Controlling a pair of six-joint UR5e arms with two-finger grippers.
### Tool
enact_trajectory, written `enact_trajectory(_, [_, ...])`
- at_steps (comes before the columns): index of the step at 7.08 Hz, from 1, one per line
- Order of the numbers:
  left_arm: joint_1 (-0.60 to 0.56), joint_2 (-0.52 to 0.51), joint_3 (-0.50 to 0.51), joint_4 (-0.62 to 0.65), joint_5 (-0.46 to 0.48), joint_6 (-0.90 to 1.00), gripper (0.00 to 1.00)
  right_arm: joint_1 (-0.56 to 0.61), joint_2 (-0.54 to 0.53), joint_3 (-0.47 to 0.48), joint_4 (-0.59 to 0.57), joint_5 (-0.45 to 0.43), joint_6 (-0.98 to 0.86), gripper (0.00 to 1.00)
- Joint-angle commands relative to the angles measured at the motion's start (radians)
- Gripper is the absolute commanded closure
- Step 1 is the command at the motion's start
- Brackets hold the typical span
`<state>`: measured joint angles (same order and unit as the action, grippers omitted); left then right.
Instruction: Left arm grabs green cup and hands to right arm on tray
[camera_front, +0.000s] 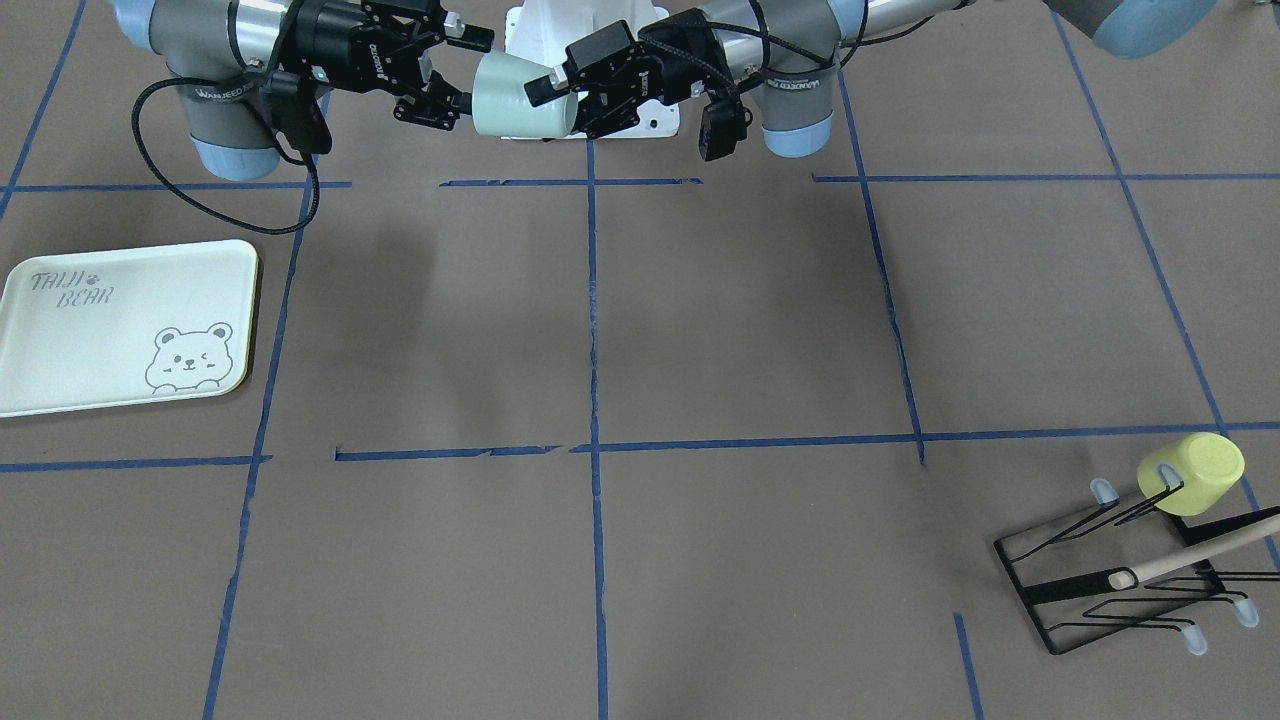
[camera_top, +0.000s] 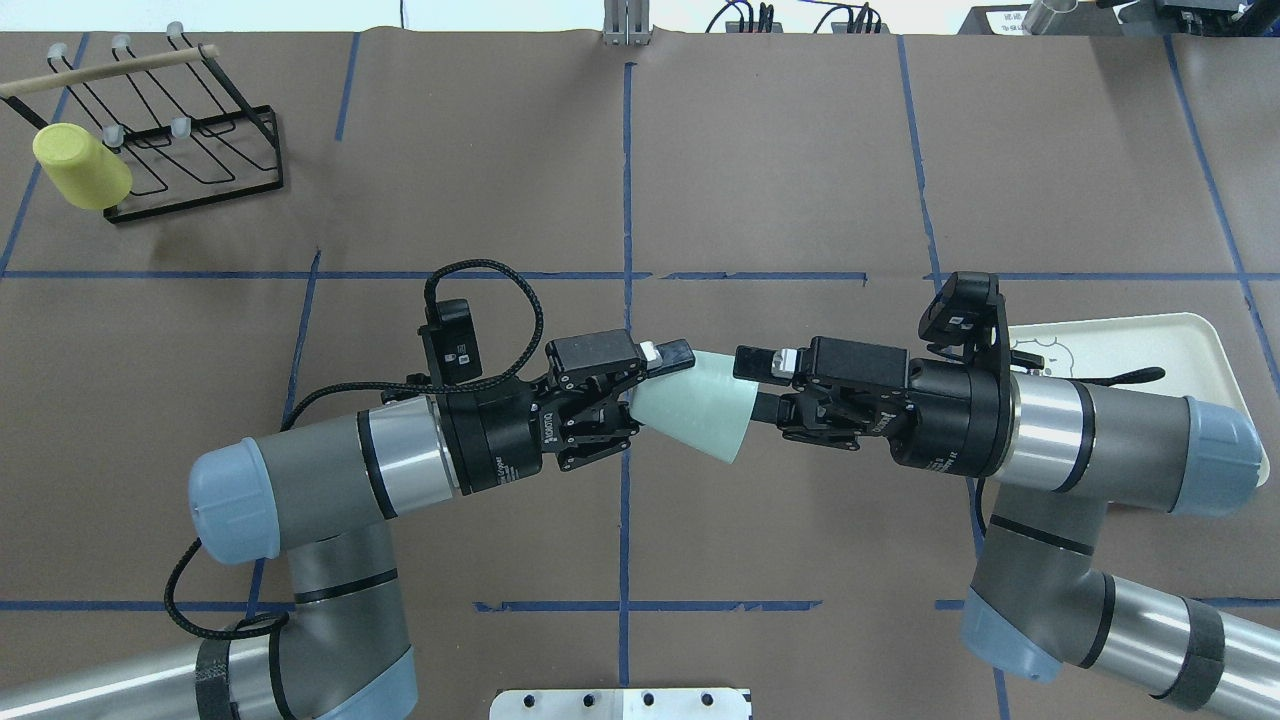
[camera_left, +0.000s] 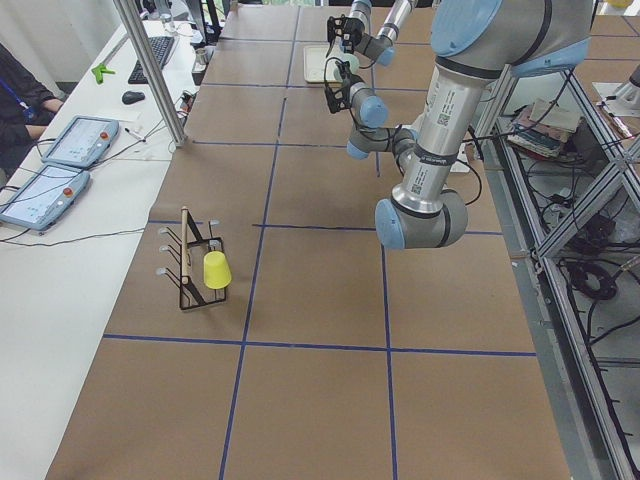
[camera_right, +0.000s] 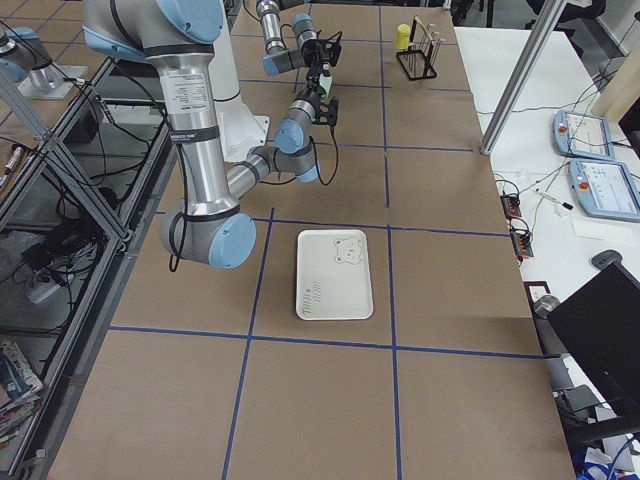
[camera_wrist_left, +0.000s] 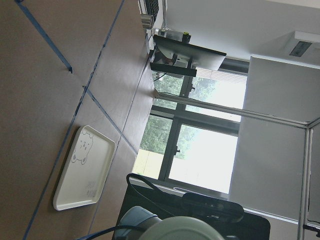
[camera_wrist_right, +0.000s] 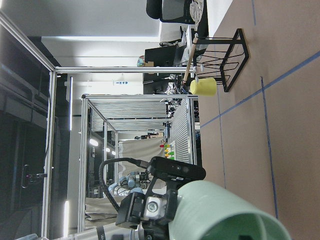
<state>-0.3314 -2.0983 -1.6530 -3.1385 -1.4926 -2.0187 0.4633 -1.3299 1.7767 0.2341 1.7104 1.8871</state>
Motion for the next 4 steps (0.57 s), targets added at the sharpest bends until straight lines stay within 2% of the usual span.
enact_trajectory(1, [0.0,0.001,0.004,0.0,0.0,0.0,0.57,-0.002,0.002,0.001,0.001,0.0,-0.002,0.6])
enact_trajectory(4, [0.0,0.001,0.009,0.0,0.0,0.0,0.57,-0.003,0.005,0.0,-0.004,0.002,-0.003,0.66])
